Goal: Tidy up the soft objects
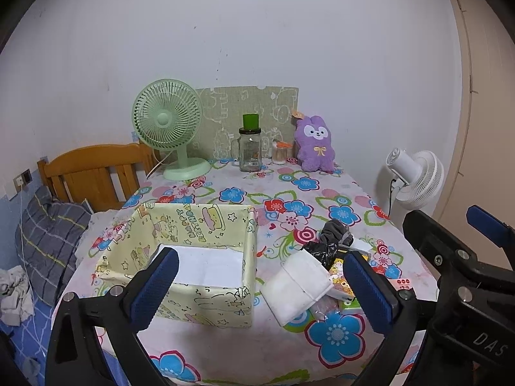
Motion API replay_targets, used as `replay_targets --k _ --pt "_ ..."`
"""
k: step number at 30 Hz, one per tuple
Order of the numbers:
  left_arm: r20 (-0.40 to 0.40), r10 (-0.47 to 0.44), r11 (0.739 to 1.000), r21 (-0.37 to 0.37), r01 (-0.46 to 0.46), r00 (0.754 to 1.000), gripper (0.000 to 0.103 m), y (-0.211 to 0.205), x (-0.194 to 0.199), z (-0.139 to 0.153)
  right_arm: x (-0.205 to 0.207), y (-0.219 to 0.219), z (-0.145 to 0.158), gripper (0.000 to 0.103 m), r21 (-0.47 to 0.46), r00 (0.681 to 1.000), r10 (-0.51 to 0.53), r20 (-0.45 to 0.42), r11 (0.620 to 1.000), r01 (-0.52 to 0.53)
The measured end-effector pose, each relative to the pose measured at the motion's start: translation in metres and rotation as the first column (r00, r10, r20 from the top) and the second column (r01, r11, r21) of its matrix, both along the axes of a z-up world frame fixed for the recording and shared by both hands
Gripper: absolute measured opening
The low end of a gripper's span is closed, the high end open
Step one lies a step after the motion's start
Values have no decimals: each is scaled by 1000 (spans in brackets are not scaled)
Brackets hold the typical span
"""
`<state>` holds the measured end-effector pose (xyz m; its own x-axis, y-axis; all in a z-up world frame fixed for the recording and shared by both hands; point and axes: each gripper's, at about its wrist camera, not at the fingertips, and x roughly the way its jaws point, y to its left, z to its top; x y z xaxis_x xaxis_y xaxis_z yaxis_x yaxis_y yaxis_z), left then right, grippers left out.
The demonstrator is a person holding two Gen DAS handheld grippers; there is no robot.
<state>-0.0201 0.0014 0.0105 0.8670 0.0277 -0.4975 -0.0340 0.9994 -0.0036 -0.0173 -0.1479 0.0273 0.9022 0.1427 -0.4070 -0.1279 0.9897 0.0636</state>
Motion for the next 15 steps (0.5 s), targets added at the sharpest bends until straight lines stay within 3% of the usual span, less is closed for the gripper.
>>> replay_targets --k 15 --pt "13 6 1000 7 -6 1000 103 1 0 1 1 -1 0 103 4 1000 9 -6 1000 -9"
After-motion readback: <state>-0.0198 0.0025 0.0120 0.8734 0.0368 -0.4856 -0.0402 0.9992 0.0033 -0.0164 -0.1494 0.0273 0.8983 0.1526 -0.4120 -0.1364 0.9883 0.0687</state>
